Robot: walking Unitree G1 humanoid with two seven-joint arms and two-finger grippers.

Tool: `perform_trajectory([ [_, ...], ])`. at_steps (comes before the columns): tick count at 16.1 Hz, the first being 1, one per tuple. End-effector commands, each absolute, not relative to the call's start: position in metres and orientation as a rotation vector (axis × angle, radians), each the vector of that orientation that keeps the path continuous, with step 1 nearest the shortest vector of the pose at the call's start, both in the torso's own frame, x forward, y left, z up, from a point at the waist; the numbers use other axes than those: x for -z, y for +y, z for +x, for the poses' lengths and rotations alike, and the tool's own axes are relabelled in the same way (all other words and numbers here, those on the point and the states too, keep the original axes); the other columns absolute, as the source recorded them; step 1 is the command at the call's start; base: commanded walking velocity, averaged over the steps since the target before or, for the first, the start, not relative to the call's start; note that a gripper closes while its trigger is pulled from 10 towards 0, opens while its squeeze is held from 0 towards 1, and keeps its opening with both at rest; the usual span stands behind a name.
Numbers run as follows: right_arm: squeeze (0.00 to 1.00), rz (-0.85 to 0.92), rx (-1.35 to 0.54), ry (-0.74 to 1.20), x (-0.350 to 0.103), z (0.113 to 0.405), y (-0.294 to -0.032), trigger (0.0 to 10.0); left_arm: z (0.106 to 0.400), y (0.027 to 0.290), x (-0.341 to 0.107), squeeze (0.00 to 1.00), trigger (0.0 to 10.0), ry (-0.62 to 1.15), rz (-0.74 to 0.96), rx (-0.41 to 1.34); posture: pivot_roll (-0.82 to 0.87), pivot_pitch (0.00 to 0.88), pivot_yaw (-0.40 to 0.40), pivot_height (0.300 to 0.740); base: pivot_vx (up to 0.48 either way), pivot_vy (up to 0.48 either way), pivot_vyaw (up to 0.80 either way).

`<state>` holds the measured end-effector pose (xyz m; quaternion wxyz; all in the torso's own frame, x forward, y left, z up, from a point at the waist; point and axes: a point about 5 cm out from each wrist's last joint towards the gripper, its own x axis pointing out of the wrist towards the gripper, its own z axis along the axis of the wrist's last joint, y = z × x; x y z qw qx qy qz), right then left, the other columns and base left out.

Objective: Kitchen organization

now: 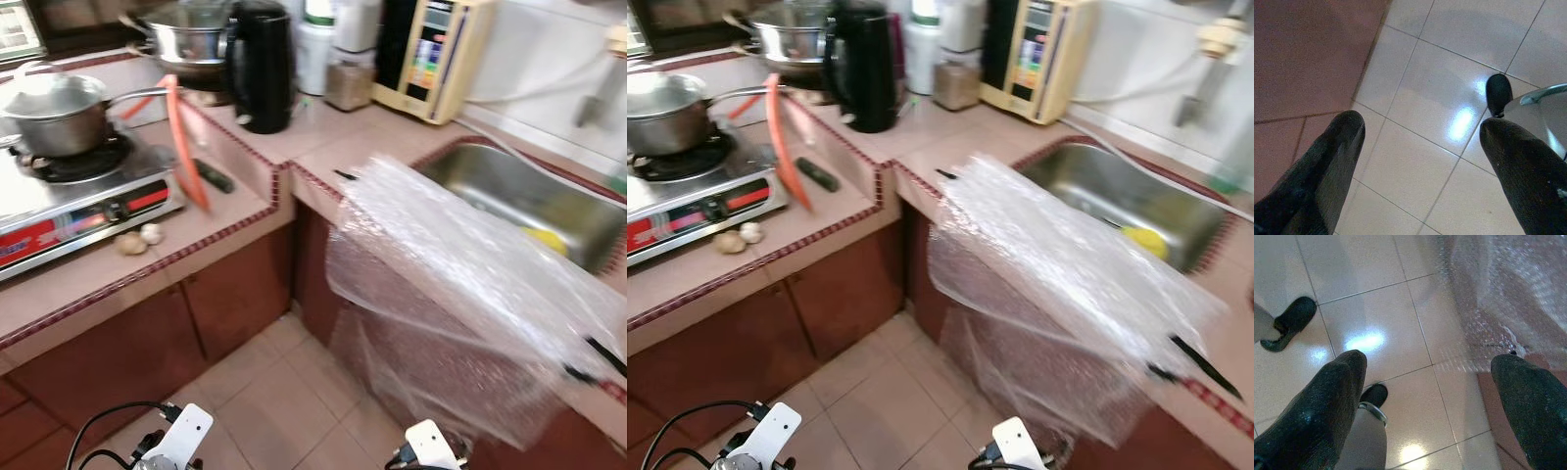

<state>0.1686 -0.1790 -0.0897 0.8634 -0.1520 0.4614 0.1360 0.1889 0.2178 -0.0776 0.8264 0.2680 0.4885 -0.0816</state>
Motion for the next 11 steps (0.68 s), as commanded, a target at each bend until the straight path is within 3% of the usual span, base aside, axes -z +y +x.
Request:
perform_trajectory([
  [1, 0.0, -0.33, -0.294, 0.987, 0.0914, 0.1652, -0.18, 10.0, 0.1878, 0.2191, 0.078, 0.0, 10.0, 1.049, 0.563, 0.161, 0.18, 0.0, -0.09, 0.74, 0.0, 0.0, 0.79],
  [11, 0.0, -0.357, -0.316, 0.997, 0.093, 0.162, -0.1786, 10.0, 0.1907, 0.2176, 0.0768, 0.0, 10.0, 1.046, 0.594, 0.191, 0.18, 0.0, -0.084, 0.74, 0.0, 0.0, 0.78],
])
